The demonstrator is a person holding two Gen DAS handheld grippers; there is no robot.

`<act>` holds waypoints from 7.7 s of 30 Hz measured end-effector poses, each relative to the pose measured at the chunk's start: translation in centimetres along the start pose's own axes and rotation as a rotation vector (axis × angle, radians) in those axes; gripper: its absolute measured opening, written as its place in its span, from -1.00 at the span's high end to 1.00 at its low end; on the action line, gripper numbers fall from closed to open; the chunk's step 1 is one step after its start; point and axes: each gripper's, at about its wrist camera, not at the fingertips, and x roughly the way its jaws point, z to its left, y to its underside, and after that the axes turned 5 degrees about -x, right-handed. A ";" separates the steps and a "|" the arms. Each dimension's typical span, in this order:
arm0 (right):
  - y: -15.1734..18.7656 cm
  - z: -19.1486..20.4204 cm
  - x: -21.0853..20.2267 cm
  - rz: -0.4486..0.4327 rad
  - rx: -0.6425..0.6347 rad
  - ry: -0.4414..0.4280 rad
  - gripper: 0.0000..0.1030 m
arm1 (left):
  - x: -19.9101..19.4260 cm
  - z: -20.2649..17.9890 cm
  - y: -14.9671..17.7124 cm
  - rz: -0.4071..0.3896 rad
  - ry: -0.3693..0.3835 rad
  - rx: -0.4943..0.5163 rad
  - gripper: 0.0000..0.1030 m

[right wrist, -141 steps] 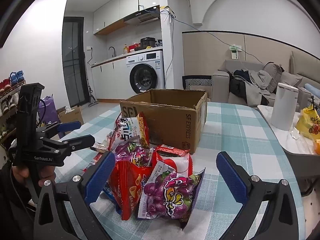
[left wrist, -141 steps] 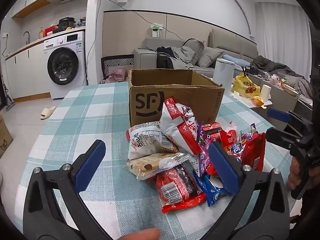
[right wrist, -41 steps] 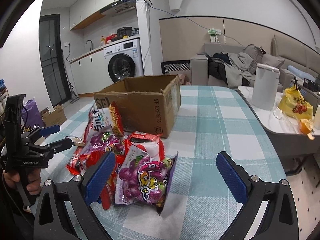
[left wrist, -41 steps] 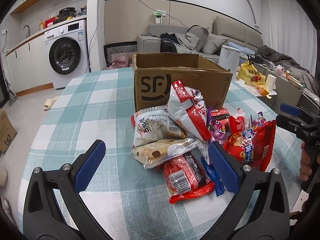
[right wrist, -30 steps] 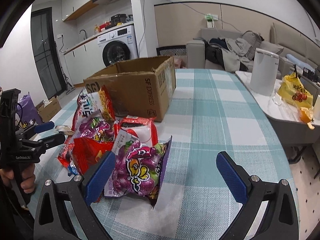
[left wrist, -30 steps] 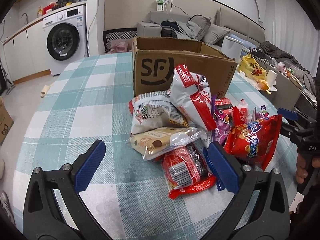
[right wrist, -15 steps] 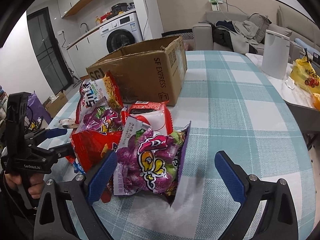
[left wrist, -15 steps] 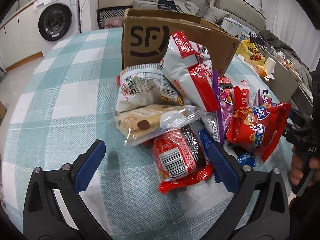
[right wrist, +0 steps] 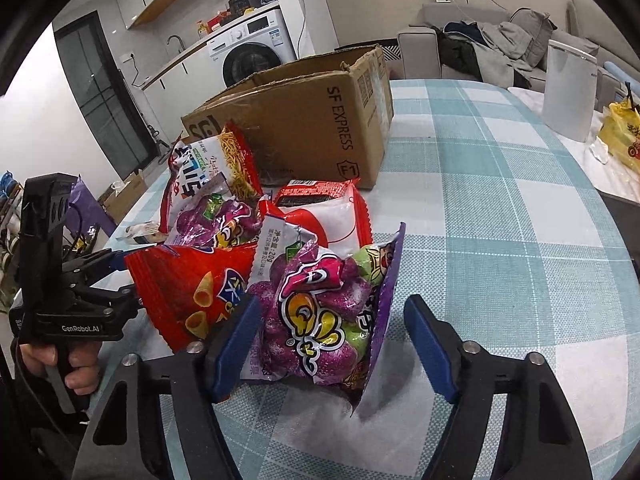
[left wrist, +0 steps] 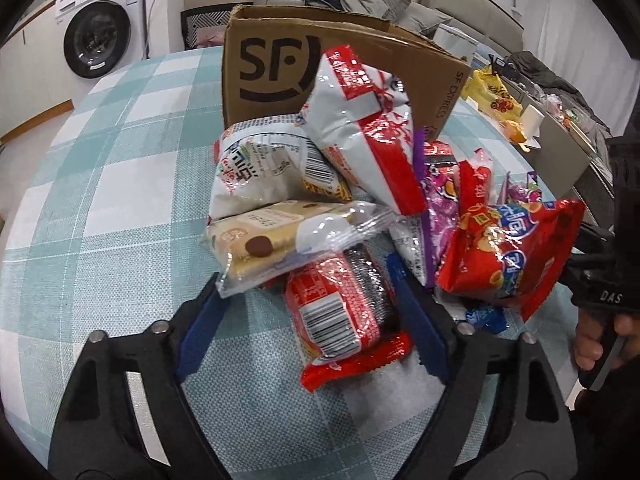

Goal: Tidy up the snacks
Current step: 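Reach the left gripper to the red noodle pack while the right gripper reaches the purple grape bag, then close the left gripper on the red noodle pack while the right gripper grasps the purple grape bag, then carry both packs over the box and open both grippers to drop them, then withdraw both grippers from the box back toward the snack pile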

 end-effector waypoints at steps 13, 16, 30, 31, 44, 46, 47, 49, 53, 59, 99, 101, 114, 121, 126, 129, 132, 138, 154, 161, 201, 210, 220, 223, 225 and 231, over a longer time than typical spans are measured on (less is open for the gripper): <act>0.2 -0.2 -0.5 -0.020 0.004 -0.011 -0.07 | -1.4 0.0 1.0 -0.011 0.072 0.004 0.13; 0.3 -0.3 -0.8 -0.032 0.004 -0.015 -0.06 | -1.6 0.1 1.2 -0.014 0.074 0.006 0.14; 0.0 -0.1 -2.6 -0.119 0.005 -0.016 -0.01 | -4.8 -0.3 1.0 -0.099 0.106 0.022 0.14; -0.1 -0.2 -2.8 -0.128 0.006 -0.017 -0.01 | -5.1 -0.4 0.9 -0.105 0.109 0.023 0.14; -0.8 0.5 -5.5 -0.226 0.011 -0.023 -0.01 | -8.8 -1.2 0.6 -0.180 0.156 0.028 0.14; -1.0 0.7 -5.8 -0.238 0.009 -0.025 -0.01 | -9.5 -1.3 0.5 -0.199 0.157 0.035 0.14; -1.1 0.8 -6.0 -0.243 0.007 -0.025 -0.01 | -9.9 -1.4 0.4 -0.206 0.159 0.035 0.14; -1.5 1.0 -6.3 -0.250 0.003 -0.024 -0.01 | -10.4 -1.3 0.1 -0.219 0.155 0.038 0.14; -2.2 1.3 -6.9 -0.275 -0.005 -0.020 -0.01 | -11.2 -1.2 -0.6 -0.241 0.150 0.034 0.14; -3.3 1.3 -7.4 -0.297 -0.007 -0.012 -0.01 | -12.2 -1.1 -2.2 -0.278 0.134 0.036 0.14; -13.6 2.7 -5.1 -0.313 -0.016 -0.009 -0.01 | -9.2 -0.9 -13.6 -0.384 0.048 0.011 0.14; -14.0 2.7 -4.8 -0.307 -0.014 -0.005 -0.01 | -8.7 -0.8 -14.1 -0.382 0.048 0.005 0.14; -16.2 2.1 -2.0 -0.278 0.022 0.021 -0.01 | -5.0 -0.7 -17.3 -0.361 0.037 0.022 0.14; -17.1 1.8 -0.4 -0.263 0.040 0.030 -0.01 | -2.2 -0.1 -18.0 -0.333 0.025 0.011 0.14; -17.6 1.5 0.6 -0.242 0.047 0.031 -0.01 | -0.7 0.4 -18.3 -0.318 0.016 0.011 0.14; -17.9 1.5 1.3 -0.220 0.039 0.035 -0.01 | 0.1 0.6 -18.2 -0.295 0.013 0.013 0.14; -18.1 0.8 2.0 -0.195 0.045 0.034 -0.01 | 0.7 0.6 -17.9 -0.280 0.014 0.021 0.14; -18.3 0.4 2.7 -0.176 0.027 0.025 -0.01 | 1.4 0.5 -17.3 -0.251 0.016 0.021 0.14; -16.8 0.9 -0.2 -0.204 -0.022 0.018 -0.43 | -2.2 0.0 -16.0 -0.315 -0.018 0.051 -0.37; -14.5 1.2 -2.7 -0.185 -0.019 0.004 -0.98 | -5.9 0.5 -14.1 -0.346 -0.018 0.019 -0.84; -3.6 2.6 -5.2 -0.063 -0.004 -0.028 -0.99 | -10.4 2.0 -2.0 -0.255 -0.074 0.005 -0.98; -2.6 3.4 -4.2 0.000 -0.061 -0.030 -0.99 | -9.1 2.0 -1.2 -0.203 -0.057 0.004 -0.98; -1.7 4.8 -2.0 0.071 -0.123 -0.055 -0.99 | -6.5 1.5 -0.5 -0.129 -0.070 0.034 -0.98; -1.5 4.8 -1.3 0.086 -0.123 -0.057 -0.99 | -5.7 1.5 -0.3 -0.111 -0.078 0.039 -0.98; -1.4 4.8 -0.9 0.092 -0.116 -0.062 -0.99 | -5.2 1.7 -0.3 -0.100 -0.081 0.033 -0.98; -1.3 4.5 -0.4 0.088 -0.102 -0.089 -0.99 | -4.0 2.4 -0.2 -0.072 -0.083 0.009 -0.98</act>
